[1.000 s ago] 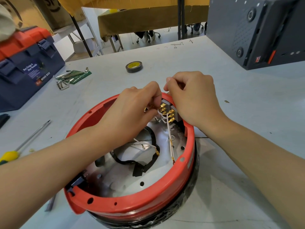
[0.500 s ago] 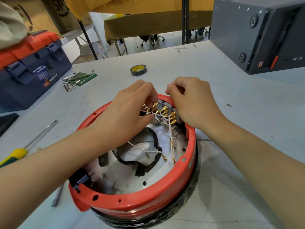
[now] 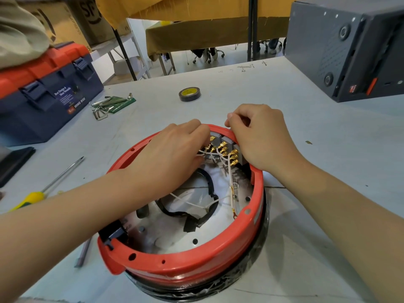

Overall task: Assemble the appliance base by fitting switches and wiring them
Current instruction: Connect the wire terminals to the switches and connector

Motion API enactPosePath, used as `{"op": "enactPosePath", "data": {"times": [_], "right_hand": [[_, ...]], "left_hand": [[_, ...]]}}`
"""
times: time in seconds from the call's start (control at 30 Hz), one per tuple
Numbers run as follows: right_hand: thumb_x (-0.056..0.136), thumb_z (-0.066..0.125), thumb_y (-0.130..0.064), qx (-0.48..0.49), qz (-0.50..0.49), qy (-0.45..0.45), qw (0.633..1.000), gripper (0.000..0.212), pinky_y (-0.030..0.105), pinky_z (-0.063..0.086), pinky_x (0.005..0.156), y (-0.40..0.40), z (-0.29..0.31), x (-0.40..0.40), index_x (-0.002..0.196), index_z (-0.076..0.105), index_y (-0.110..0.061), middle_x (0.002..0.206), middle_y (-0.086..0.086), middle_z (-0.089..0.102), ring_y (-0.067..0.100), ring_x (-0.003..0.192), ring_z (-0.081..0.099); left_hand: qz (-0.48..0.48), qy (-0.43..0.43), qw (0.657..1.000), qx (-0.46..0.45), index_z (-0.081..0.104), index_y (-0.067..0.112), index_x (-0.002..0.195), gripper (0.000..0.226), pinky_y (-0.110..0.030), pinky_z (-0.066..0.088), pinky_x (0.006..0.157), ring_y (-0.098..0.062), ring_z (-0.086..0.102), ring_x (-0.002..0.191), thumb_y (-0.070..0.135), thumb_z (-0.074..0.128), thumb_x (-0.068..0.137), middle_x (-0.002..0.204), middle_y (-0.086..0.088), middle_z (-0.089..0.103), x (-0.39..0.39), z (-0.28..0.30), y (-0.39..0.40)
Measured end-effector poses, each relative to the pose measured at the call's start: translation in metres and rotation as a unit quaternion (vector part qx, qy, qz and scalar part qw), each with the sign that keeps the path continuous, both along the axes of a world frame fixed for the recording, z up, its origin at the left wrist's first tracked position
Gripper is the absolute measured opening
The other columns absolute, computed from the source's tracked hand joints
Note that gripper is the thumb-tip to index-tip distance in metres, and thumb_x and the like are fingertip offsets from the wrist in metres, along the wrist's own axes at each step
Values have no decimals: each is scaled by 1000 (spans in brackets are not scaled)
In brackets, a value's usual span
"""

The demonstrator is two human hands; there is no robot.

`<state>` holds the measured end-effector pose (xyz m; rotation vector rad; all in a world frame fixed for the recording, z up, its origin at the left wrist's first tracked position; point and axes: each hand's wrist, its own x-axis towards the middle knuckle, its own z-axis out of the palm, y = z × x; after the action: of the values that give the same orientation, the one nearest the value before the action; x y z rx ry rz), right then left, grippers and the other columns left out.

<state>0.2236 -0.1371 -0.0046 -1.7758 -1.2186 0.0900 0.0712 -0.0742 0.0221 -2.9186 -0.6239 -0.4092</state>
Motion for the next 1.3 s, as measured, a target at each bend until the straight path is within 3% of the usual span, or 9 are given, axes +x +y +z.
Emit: {"op": "enactPosePath", "data": {"times": [0.13,0.23,0.3,0.4,0.7,0.87,1.03,1.17,1.3], "right_hand": [[98,45,-24,-4,2,-1,1000,31,14,40,59,0,0,0,88,70,-9,80,4,67,8,62,53],[98,45,-24,-3,2,4,1000,31,16,42,61,0,0,0,88,70,-8,81,5,68,10,64,55],[98,45,-24,-3,2,5,1000,31,21,43,61,0,0,0,88,70,-9,82,5,68,11,66,56],[99,45,-24,-2,2,4,1000,31,16,41,61,0,0,0,88,70,-9,81,4,68,9,64,55],[98,45,-25,-4,1,0,1000,31,8,35,57,1,-1,1,88,69,-9,82,3,67,6,63,52],[99,44,-25,-6,4,0,1000,31,10,38,59,0,0,1,89,69,-10,83,3,68,8,67,55],[98,45,-25,-4,5,-5,1000,32,30,48,68,0,0,0,86,69,-9,80,4,68,15,69,58],[97,46,-25,-13,27,-13,999,31,23,43,64,0,2,1,89,72,-10,81,3,68,12,70,56],[97,48,-24,-38,49,-7,998,31,16,34,63,3,1,2,91,74,-8,68,-5,52,10,68,46]], "left_hand": [[-29,-11,999,31,61,4,91,16,-39,42,64,-33,55,73,11,71,80,87,-13,61,0,1,0],[-54,-16,995,85,65,1,79,9,-41,46,59,-35,57,66,8,71,77,74,-14,62,-2,0,0],[-57,-25,989,133,67,4,76,9,-40,45,63,-33,58,70,13,66,78,71,-11,63,-4,-2,0],[-66,-39,983,170,68,8,72,12,-39,38,70,-30,60,75,14,63,82,69,-6,63,-6,-4,0],[-40,-80,996,20,66,14,66,14,-28,21,73,-18,58,83,7,75,73,67,7,63,-5,-9,3],[-37,-95,995,19,68,18,66,13,-27,18,79,-17,53,94,13,75,75,67,12,62,-5,-9,7],[-74,-88,993,41,68,15,68,8,-27,18,79,-9,47,94,13,70,75,72,4,64,-3,-9,11],[-82,-85,992,37,70,16,70,6,-29,20,77,-8,47,90,14,70,75,82,-3,63,-2,-9,14],[-86,-91,991,46,70,15,68,6,-30,23,76,-9,47,88,13,68,74,76,-1,64,-1,-11,16]]}}
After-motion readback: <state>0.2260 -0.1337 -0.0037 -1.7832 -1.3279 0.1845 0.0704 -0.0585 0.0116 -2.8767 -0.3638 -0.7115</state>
